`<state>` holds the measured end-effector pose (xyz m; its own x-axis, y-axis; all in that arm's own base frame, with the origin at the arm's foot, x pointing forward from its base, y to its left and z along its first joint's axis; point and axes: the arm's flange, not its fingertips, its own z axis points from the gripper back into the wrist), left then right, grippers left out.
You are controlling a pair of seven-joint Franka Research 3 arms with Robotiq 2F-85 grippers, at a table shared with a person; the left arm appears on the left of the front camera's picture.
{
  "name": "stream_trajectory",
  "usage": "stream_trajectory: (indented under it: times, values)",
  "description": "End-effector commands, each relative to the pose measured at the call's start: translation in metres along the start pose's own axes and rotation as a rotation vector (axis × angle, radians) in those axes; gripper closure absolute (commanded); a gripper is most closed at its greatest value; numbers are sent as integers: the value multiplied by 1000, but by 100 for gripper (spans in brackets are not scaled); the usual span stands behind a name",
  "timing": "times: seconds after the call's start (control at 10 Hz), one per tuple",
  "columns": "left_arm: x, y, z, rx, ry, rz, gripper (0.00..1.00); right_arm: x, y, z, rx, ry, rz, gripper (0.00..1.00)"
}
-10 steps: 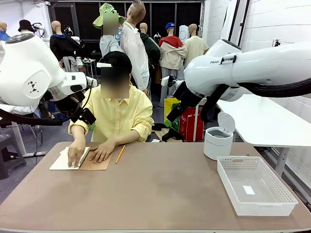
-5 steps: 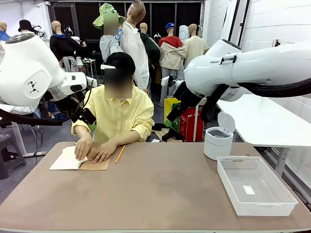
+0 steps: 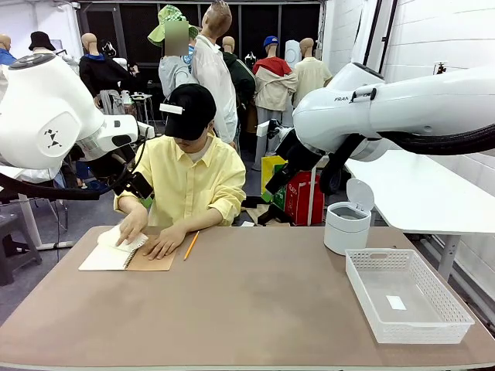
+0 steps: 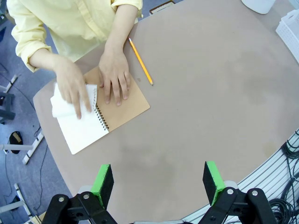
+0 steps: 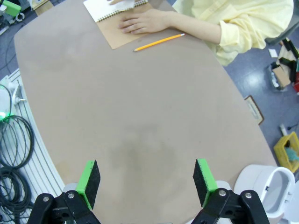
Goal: Sort the paper based on its condition.
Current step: If a person hands you a paper, place it in the Organizing basket , and if it's crumpled, put it in the Trash can.
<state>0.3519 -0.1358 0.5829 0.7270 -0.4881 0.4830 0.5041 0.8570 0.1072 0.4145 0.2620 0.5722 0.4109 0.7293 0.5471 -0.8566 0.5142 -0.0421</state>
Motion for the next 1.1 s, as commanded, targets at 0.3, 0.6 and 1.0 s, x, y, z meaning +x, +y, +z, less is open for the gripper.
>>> stream_trajectory:
  times: [0.3, 0.6, 1.0]
  values:
    - [0, 1, 0, -2, -6, 0, 0, 0, 0, -1, -2, 3, -1, 0]
    - [0, 1, 0, -2, -6, 0, 0, 0, 0, -1, -2, 3, -1, 0]
    - [0, 1, 0, -2, -6, 0, 0, 0, 0, -1, -2, 3, -1, 0]
